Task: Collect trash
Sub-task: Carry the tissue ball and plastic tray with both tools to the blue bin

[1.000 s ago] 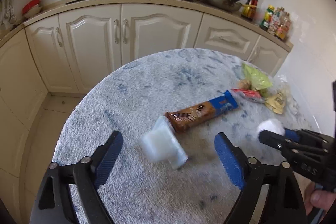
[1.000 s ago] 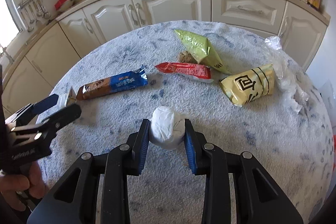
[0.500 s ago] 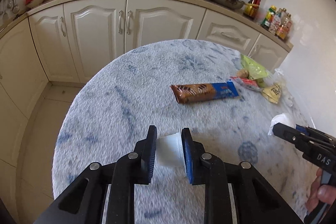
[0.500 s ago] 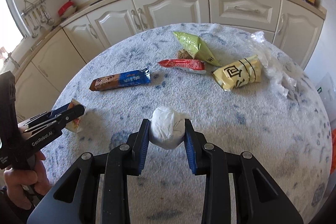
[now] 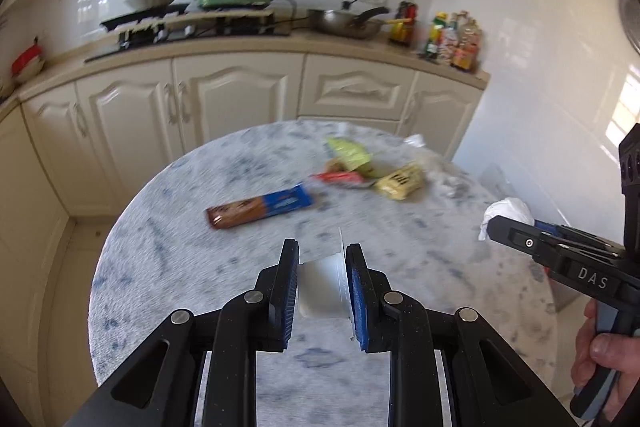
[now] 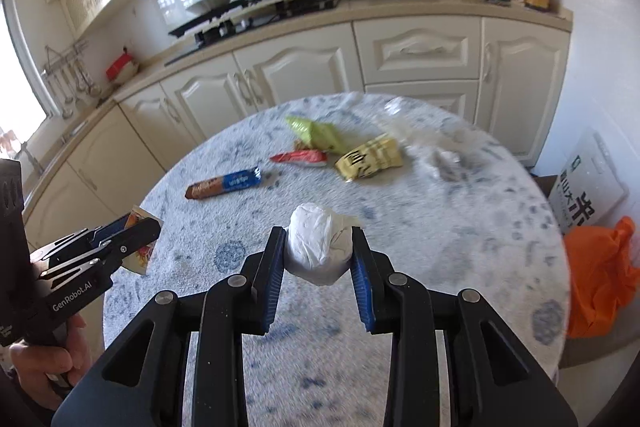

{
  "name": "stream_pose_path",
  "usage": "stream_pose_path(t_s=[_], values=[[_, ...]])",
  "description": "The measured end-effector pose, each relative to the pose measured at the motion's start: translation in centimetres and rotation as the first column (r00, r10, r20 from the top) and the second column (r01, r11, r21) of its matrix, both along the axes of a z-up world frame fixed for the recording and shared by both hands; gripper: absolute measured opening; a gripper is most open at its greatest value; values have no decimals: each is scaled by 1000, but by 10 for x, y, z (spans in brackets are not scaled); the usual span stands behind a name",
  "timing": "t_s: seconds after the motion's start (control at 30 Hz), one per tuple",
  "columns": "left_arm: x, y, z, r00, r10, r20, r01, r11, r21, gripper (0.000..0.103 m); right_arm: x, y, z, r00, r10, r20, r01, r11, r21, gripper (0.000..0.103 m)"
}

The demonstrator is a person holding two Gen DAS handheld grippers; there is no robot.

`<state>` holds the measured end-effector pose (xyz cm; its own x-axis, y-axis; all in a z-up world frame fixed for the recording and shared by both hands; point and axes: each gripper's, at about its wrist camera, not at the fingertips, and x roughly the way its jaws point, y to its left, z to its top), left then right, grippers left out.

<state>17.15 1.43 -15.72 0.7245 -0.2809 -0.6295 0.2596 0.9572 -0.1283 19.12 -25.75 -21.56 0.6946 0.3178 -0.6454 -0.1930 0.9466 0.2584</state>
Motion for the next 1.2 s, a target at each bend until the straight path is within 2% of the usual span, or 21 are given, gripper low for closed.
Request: stream_pose_path(t_s=[0.33,0.53,0.67,0.8,0.93,1.1,1.2], values=[[-47,-72,50,983,-152,103,150,988,24,20,-63,-78,37,984,-144,102,140,989,41,32],[-71,-113,68,956,-258,141,258,966,19,20,-98,-128,46,959,-254,128,248,967,58,32],[-84,-147,74,931,-333,152,334,942,17,20,-125,-163,50,929,-340,143,334,940,68,32],[-96,-189,73,895,-418,153,421,907,12,20,-153,-200,49,894,-422,148,416,906,74,32],[-108,-239,61,845,-520,124,524,852,3,20,-182,-237,40,851,-507,138,501,862,73,32],[-118,-312,29,768,-639,49,640,768,-20,20,-214,-288,9,791,-607,78,604,795,61,31],[-121,-359,-2,720,-693,-23,693,721,-24,20,-228,-320,-23,755,-655,7,654,755,53,32]])
